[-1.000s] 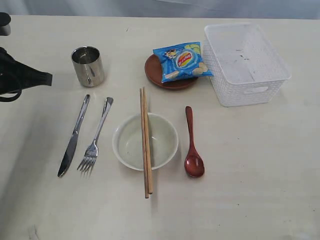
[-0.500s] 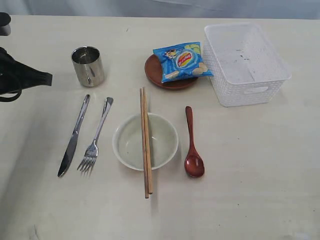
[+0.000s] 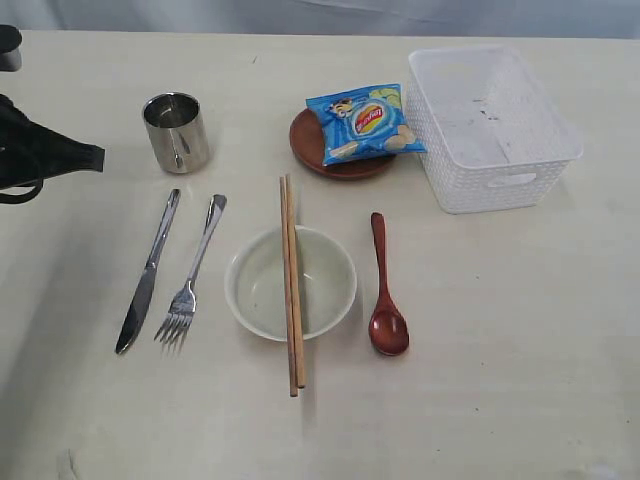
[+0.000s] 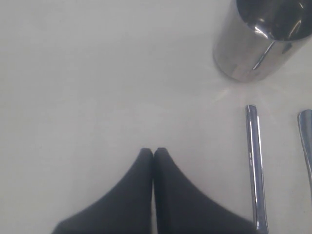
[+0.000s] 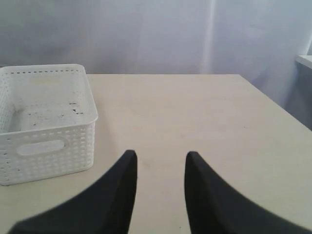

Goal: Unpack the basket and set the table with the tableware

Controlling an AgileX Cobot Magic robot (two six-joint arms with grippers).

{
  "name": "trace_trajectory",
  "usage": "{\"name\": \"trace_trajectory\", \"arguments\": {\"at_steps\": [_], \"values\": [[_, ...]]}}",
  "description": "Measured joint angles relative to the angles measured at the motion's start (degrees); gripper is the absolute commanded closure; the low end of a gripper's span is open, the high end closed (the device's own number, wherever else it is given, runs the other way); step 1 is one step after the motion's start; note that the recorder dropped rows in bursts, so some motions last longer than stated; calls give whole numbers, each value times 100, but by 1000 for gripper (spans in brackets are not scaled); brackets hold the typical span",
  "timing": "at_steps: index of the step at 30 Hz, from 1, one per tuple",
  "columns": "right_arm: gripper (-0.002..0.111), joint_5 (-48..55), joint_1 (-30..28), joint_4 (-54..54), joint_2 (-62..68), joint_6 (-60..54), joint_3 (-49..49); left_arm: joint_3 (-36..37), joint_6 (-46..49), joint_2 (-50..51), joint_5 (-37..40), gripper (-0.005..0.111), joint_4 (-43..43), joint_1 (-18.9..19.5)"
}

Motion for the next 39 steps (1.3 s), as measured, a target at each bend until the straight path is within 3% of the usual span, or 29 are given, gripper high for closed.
{"name": "trace_trajectory", "arguments": {"at_steps": [27,33,39], "values": [[76,0,0,184,0,21,0,0,122,-93,0,107,111,0],[76,0,0,184,0,21,0,105,222,-1301,-148,107,23,199],[76,0,0,184,0,21,0,1060,237,-3523,-551,107,-241,588]]}}
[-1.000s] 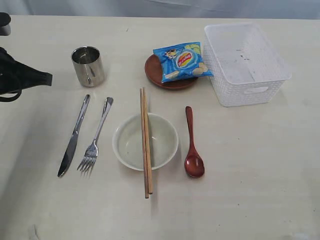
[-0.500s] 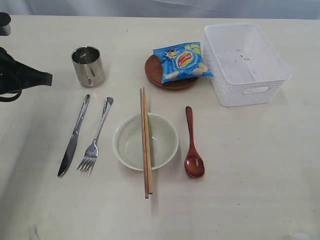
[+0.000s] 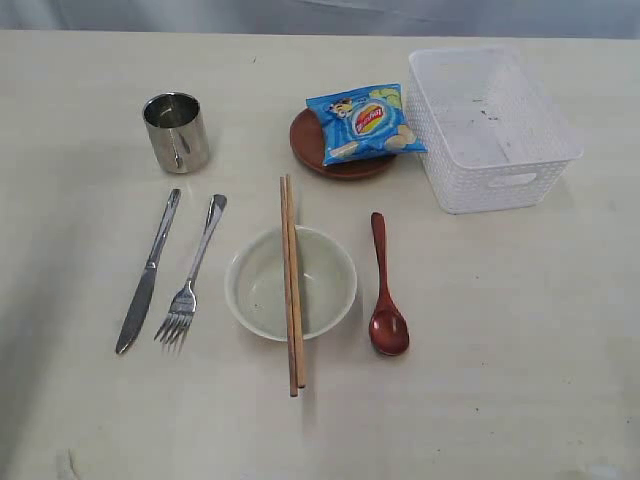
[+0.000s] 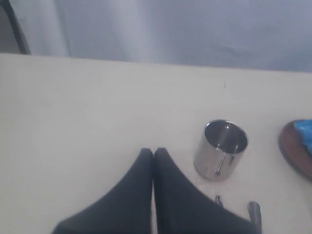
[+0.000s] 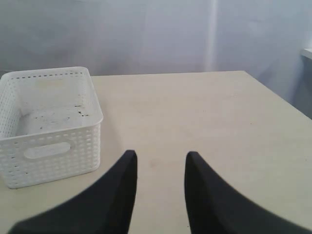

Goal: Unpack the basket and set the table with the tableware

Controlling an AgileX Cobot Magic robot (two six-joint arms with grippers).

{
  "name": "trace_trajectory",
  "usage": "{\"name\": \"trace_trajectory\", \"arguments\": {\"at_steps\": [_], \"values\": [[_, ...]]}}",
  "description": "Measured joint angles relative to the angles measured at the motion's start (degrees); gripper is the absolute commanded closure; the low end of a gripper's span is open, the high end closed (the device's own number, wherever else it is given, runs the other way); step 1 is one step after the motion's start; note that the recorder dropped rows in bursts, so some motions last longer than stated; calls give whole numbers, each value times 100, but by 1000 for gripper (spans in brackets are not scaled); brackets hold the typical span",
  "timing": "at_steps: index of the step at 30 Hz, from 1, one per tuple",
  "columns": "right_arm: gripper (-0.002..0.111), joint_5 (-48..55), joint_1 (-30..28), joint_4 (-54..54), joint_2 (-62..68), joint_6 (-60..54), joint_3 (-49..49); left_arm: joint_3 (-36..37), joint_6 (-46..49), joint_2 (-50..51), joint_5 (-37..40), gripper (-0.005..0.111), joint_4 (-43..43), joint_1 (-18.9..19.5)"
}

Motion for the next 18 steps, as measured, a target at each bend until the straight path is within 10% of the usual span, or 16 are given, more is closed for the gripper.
{"name": "trace_trajectory", "arguments": {"at_steps": [18], "values": [[76,0,0,0,0,66,0,1471,-190,-3900,861,107,-35,184]]}}
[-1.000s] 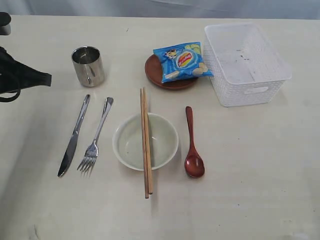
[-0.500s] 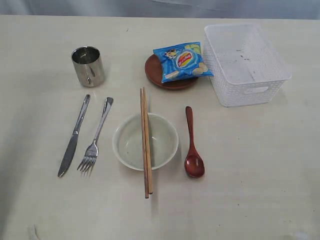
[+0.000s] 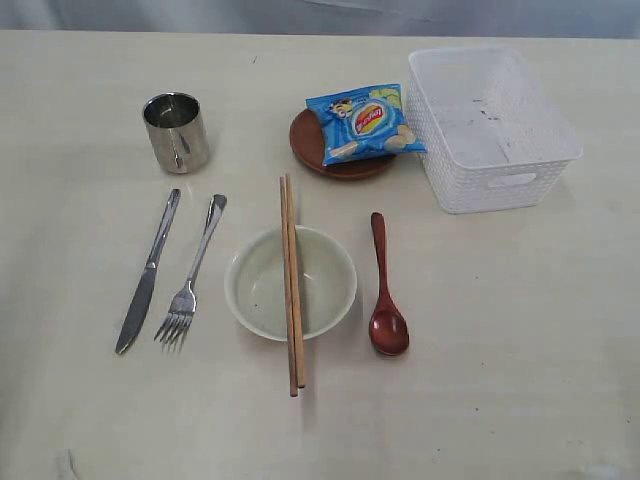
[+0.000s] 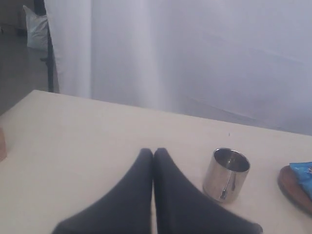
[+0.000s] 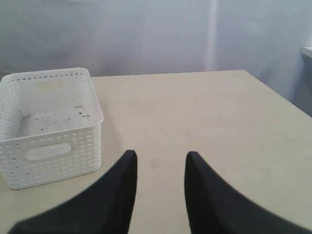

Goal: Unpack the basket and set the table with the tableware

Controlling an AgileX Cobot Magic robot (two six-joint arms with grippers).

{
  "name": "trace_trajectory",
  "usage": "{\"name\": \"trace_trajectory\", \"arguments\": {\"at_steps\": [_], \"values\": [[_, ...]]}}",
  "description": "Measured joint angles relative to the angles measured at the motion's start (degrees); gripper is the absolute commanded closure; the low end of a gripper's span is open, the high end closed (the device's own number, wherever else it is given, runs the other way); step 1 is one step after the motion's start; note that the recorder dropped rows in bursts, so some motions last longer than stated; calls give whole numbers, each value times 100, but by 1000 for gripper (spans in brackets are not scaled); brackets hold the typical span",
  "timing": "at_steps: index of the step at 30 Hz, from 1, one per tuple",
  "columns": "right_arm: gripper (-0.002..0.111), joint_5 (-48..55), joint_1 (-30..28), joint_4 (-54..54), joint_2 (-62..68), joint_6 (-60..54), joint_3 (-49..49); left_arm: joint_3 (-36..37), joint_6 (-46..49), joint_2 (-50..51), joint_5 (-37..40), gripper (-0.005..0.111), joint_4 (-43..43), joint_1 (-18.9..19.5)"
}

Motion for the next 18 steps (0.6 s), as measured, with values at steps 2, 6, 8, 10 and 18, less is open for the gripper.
{"name": "trace_trajectory", "arguments": {"at_steps": [2,6,8,10,18], "values": [[76,0,0,0,0,0,0,62,0,-146,43,107,0,0],[76,0,0,0,0,0,0,185,-10,-396,71,107,-25,0],[76,0,0,0,0,0,0,268,-89,-529,69,107,-25,0],[76,0,0,0,0,0,0,359,-152,-578,59,107,-50,0],[76,0,0,0,0,0,0,754,-189,-590,59,107,-62,0]]}}
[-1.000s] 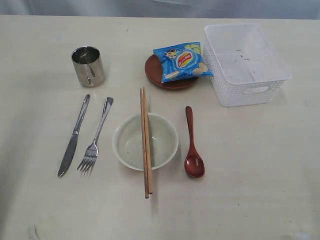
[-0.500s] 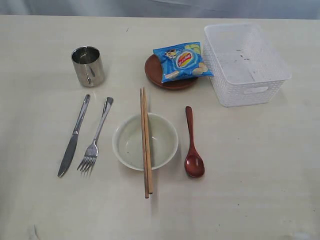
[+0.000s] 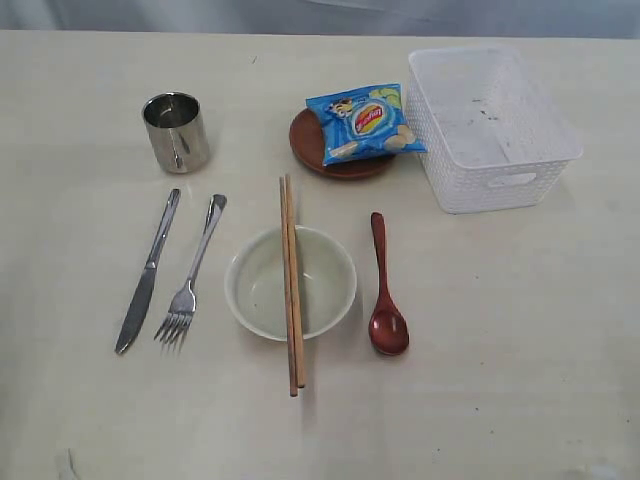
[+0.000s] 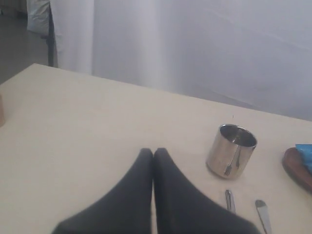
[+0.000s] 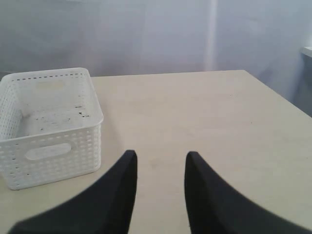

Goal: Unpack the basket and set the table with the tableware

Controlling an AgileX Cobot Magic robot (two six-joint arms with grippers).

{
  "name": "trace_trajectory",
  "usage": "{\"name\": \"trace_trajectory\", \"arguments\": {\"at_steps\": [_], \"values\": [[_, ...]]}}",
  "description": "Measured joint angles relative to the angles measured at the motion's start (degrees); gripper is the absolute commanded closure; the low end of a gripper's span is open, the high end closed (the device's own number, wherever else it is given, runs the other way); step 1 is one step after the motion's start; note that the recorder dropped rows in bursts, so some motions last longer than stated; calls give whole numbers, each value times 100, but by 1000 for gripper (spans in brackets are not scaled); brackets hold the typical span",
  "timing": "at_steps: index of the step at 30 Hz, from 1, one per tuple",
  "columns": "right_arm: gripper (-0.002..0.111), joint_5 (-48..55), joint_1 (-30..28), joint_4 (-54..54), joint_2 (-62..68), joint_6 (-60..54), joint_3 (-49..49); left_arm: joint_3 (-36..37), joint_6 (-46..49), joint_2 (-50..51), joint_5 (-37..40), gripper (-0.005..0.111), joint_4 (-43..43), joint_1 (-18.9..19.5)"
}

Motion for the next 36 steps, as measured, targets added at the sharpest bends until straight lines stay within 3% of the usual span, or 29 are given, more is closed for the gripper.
{"name": "trace_trajectory", "arguments": {"at_steps": [6,12,21,36], "values": [[76,0,0,0,0,0,0,457,279,0,-299,107,185,0],[76,0,0,0,0,0,0,466,1041,0,-18,107,201,9],[76,0,0,0,0,0,0,466,3084,0,-45,107,-1541,9],[76,0,0,0,0,13,0,466,3287,0,-57,107,-1712,9]]}}
